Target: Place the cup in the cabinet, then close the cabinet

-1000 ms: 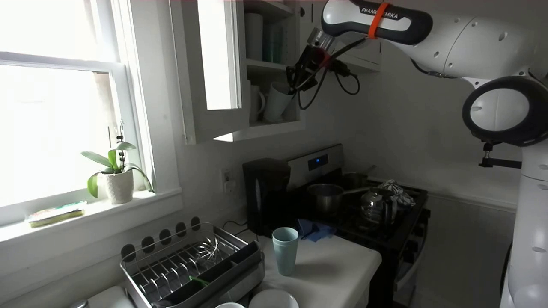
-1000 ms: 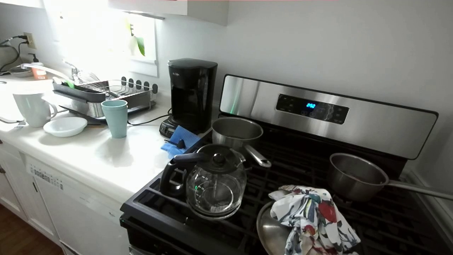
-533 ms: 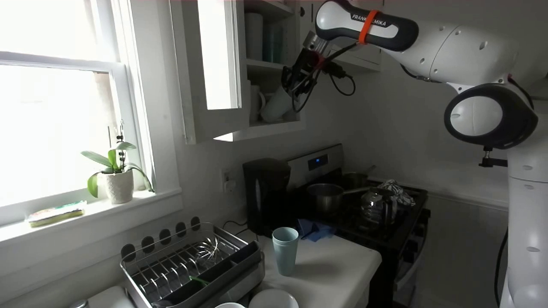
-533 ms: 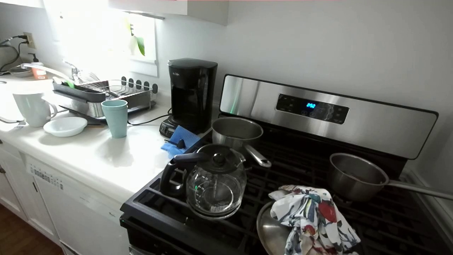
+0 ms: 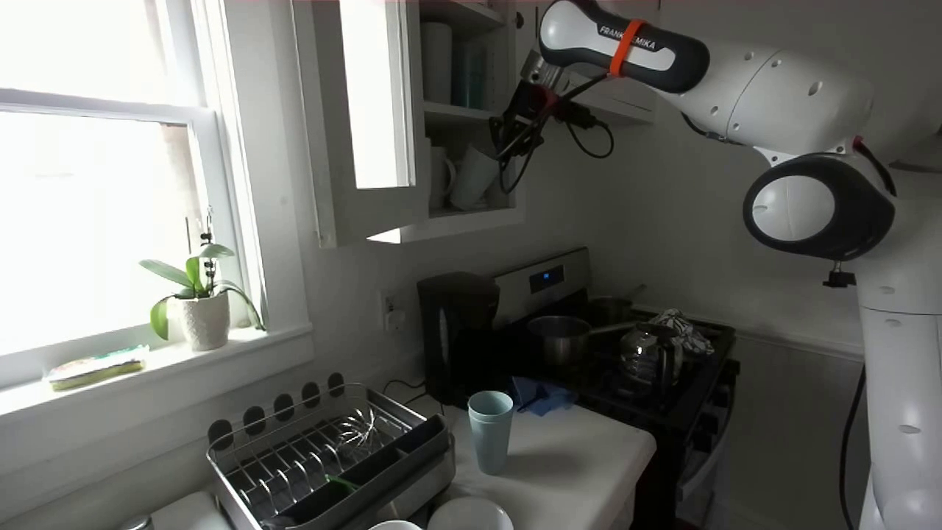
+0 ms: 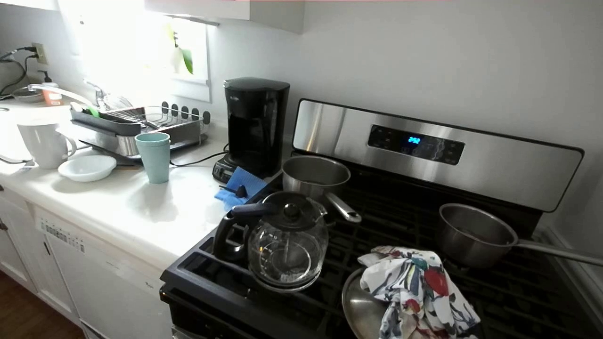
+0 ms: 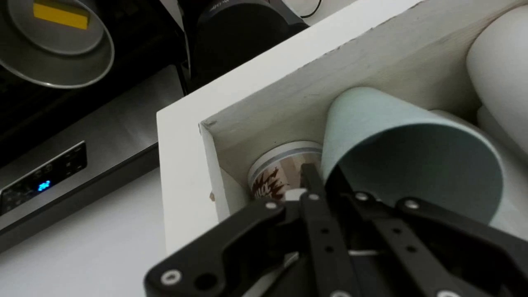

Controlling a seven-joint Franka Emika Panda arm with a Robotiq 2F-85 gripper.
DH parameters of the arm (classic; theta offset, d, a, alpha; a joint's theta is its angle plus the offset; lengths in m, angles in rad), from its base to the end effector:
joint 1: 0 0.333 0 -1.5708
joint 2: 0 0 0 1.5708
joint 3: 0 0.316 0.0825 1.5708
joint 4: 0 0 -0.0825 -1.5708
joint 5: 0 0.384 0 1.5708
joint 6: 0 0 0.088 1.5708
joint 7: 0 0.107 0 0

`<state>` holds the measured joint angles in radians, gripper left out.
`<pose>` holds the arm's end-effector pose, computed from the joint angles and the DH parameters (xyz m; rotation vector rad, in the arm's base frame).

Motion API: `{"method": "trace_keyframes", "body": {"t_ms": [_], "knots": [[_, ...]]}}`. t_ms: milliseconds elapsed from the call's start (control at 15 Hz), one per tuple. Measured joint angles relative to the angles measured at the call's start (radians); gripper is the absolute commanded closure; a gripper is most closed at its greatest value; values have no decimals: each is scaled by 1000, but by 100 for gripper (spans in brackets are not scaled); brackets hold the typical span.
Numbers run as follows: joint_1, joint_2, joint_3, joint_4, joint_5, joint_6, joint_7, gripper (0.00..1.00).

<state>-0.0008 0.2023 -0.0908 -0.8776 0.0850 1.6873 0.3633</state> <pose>0.5761 -0.0343 0.8427 -2.7972 0.6119 -0.8761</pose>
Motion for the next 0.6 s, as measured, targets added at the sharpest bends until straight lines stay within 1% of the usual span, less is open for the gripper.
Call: {"method": "trace_keyframes", "body": {"t_ms": [67,600], "knots": [[1,5,0,15,0,-4,2,100],[0,46,-2,119,-21,-87,3,99]]}}
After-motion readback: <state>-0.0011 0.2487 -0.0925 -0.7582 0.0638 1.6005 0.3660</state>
